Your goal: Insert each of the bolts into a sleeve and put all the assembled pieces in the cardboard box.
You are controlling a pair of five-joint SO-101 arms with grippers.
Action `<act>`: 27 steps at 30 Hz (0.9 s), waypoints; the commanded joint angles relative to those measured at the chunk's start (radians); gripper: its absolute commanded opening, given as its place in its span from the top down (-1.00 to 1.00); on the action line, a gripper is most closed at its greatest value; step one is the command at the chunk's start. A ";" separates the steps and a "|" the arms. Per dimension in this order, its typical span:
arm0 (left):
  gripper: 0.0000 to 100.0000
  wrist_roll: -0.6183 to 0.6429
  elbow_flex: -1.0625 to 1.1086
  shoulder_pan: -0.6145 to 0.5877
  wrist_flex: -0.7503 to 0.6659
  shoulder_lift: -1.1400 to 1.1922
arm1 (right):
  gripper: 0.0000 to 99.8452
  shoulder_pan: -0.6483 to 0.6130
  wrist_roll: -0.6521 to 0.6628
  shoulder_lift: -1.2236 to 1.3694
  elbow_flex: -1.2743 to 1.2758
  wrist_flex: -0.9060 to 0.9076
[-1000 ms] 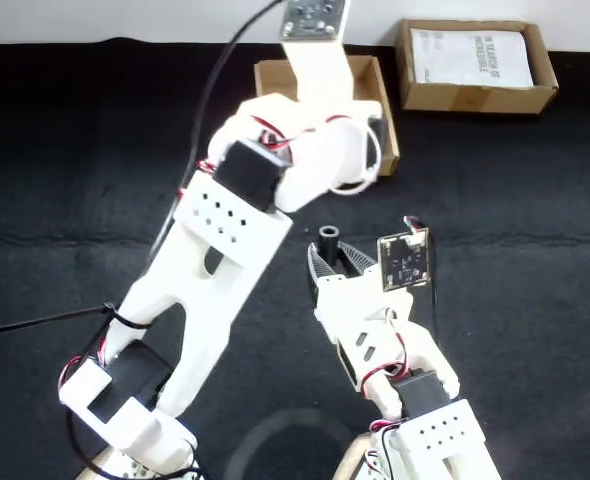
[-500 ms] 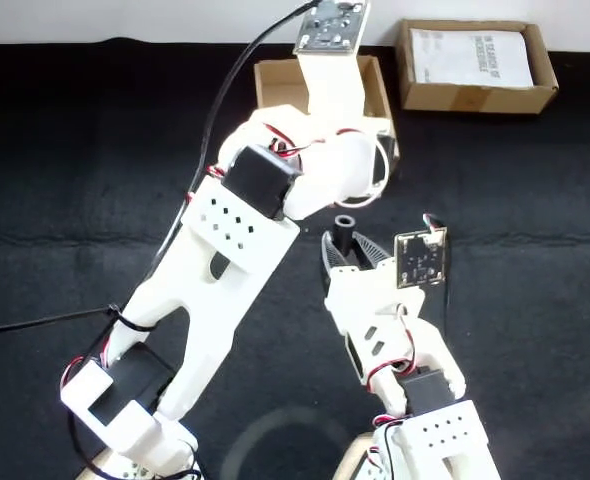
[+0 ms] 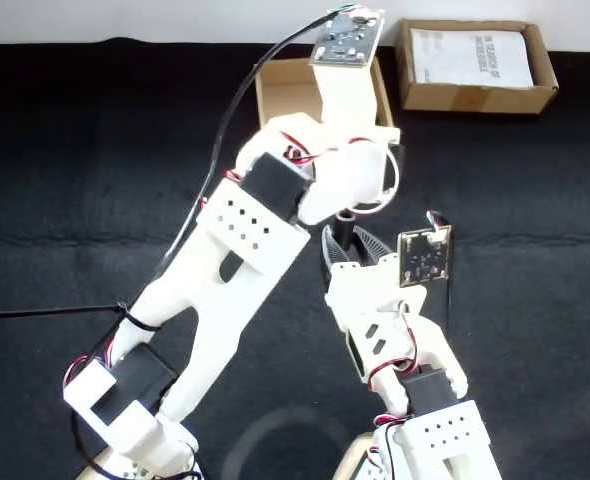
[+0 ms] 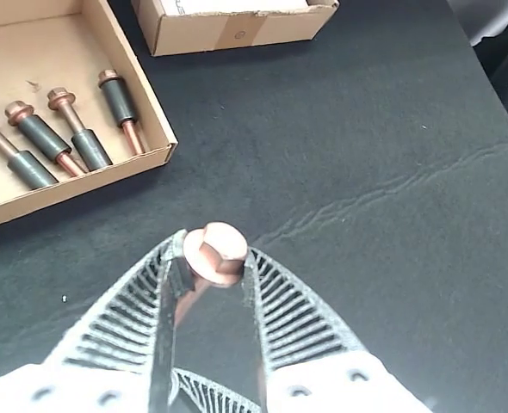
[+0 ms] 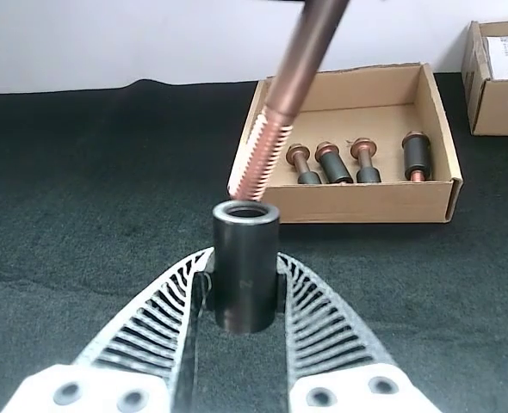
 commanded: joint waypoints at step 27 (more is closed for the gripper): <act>0.98 -0.026 -0.091 0.041 0.044 -0.016 | 0.98 0.030 -0.005 -0.010 -0.021 -0.018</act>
